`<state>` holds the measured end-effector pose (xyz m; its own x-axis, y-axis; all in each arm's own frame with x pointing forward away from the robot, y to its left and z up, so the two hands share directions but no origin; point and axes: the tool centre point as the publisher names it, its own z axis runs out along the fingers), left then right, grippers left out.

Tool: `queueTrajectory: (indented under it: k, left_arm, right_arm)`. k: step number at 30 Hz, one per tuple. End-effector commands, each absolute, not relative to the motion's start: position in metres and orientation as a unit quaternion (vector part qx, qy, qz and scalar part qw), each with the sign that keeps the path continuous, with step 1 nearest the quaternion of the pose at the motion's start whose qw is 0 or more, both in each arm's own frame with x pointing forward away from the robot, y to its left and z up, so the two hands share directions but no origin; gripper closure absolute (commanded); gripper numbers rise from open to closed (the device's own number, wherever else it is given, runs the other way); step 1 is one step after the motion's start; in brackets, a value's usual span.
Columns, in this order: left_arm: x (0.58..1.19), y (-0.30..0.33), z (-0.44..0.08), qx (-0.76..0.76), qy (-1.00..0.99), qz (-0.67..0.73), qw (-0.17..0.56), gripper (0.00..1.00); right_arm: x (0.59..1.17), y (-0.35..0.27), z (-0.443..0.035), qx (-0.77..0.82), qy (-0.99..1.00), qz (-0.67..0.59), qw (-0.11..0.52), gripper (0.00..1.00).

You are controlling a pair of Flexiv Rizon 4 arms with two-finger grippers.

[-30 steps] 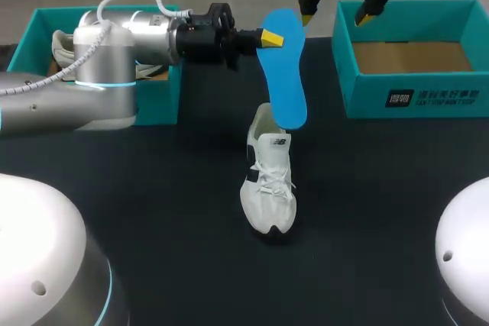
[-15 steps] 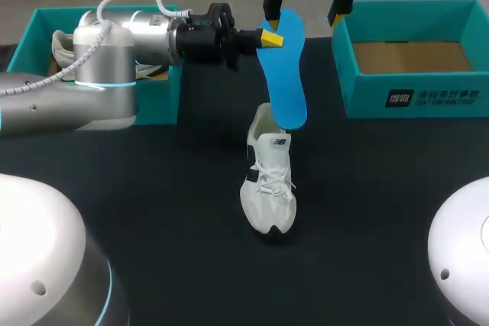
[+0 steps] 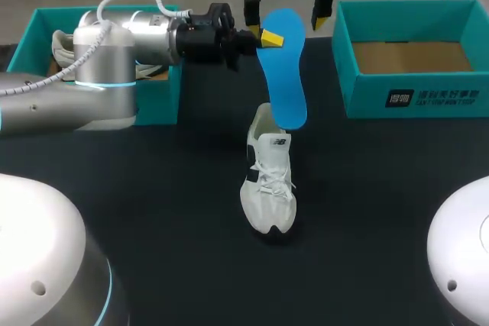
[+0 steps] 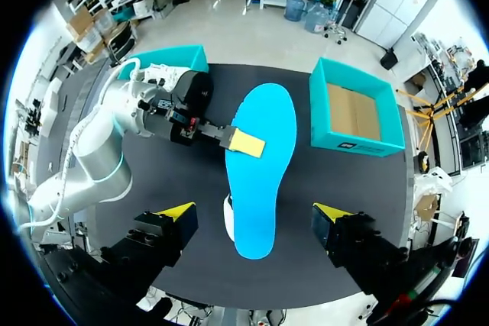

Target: Take the shoe out of the shoebox, open the shoe tongue, remove and reinsert the insole, then place the shoe into the shoebox

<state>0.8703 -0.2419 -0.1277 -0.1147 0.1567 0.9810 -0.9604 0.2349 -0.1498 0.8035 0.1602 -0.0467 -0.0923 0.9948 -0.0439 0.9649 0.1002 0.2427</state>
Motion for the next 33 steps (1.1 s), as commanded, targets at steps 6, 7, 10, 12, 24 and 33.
queueTrajectory:
  k: [6, 7, 10, 12, 24, 33]
  left_arm:
    - [0.87, -0.2422, -0.1279, 0.363, -0.554, 0.5, 0.557, 1.0]
    - [0.87, -0.2422, -0.1279, 0.363, -0.554, 0.5, 0.557, 1.0]
    - [0.87, -0.2422, -0.1279, 0.363, -0.554, 0.5, 0.557, 1.0]
    - [0.87, -0.2422, -0.1279, 0.363, -0.554, 0.5, 0.557, 1.0]
    - [0.87, -0.2422, -0.1279, 0.363, -0.554, 0.5, 0.557, 1.0]
    - [0.87, -0.2422, -0.1279, 0.363, -0.554, 0.5, 0.557, 1.0]
  right_arm:
    - [0.8049, 0.1637, -0.0468, 0.667, 0.735, 0.069, 0.104, 0.0]
    - [0.8049, 0.1637, -0.0468, 0.667, 0.735, 0.069, 0.104, 0.0]
    - [0.8049, 0.1637, -0.0468, 0.667, 0.735, 0.069, 0.104, 0.0]
    - [0.8049, 0.1637, -0.0468, 0.667, 0.735, 0.069, 0.104, 0.0]
    - [0.8045, 0.162, -0.0487, 0.675, 0.729, 0.075, 0.082, 0.0]
    - [0.8041, 0.1574, -0.0542, 0.693, 0.714, 0.09, 0.044, 0.0]
